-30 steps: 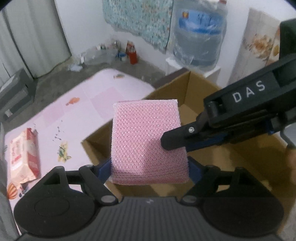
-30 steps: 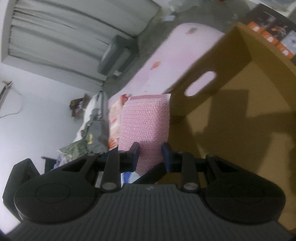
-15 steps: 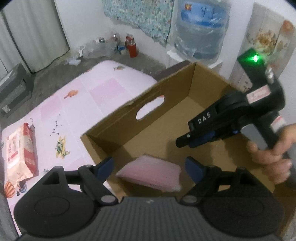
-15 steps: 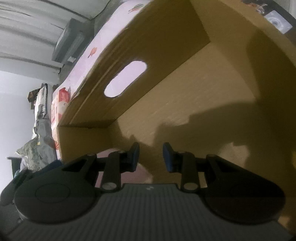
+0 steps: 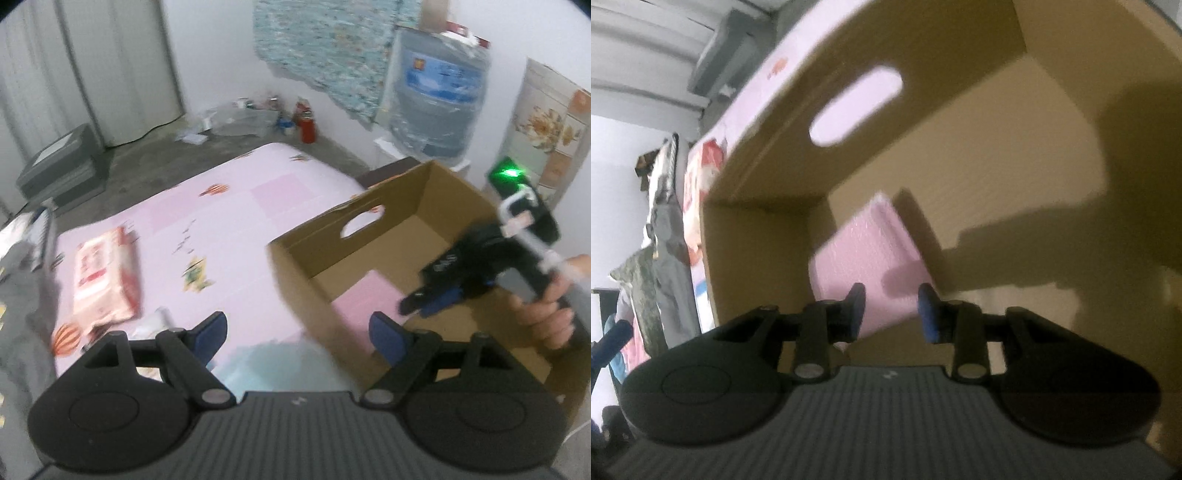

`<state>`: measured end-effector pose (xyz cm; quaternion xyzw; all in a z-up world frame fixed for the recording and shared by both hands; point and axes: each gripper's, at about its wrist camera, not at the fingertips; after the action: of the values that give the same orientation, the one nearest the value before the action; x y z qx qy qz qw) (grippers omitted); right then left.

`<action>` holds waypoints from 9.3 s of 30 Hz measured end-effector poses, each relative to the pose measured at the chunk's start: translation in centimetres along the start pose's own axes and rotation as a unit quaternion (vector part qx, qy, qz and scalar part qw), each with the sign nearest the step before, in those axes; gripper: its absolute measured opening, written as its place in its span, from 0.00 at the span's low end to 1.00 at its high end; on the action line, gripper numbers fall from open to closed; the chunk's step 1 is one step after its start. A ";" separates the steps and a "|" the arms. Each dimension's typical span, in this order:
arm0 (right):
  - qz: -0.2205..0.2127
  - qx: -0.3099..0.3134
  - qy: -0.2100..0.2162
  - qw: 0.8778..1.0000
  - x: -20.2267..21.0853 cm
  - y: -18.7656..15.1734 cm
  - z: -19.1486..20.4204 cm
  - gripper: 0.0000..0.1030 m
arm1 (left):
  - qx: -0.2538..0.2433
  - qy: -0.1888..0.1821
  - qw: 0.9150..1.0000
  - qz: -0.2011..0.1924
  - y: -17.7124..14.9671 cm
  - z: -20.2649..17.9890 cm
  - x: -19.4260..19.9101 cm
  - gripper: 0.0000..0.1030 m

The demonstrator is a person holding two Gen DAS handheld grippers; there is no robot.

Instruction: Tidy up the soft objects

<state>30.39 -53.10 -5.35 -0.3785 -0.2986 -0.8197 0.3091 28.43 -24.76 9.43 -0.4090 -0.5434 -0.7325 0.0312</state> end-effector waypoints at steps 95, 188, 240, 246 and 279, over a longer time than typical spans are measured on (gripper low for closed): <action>-0.139 0.128 0.106 0.976 5.2 -3.4 18.9 0.71 | 0.150 0.126 0.980 -0.031 -12.2 17.5 10.3 0.83; -0.120 -0.040 0.024 0.992 0.1 8.2 -3.2 0.25 | 0.101 -0.066 0.985 0.121 2.4 -5.2 -14.0 0.59; 0.089 0.156 0.081 0.981 -18.0 -12.4 34.2 0.40 | 0.195 0.090 0.969 0.123 -16.2 26.0 -2.6 0.72; 0.111 0.136 0.066 0.982 -22.4 -12.3 33.9 0.39 | 0.190 0.087 0.964 0.166 -17.0 26.9 -6.0 0.73; 0.033 0.155 0.173 0.972 -10.5 -9.1 36.0 0.29 | 0.138 0.153 0.977 0.045 -6.0 19.9 1.3 0.71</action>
<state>44.91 -18.37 3.13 -0.1877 -0.3519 -0.8059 0.4376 35.87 -5.45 7.07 -0.3077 -0.6091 -0.7020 0.2037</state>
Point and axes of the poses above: each gripper's, at about its wrist camera, not at the fingertips, and x roughly against the way its jaws point, z to its left, y to its top, and after that the axes turned 15 degrees about -z, right-handed
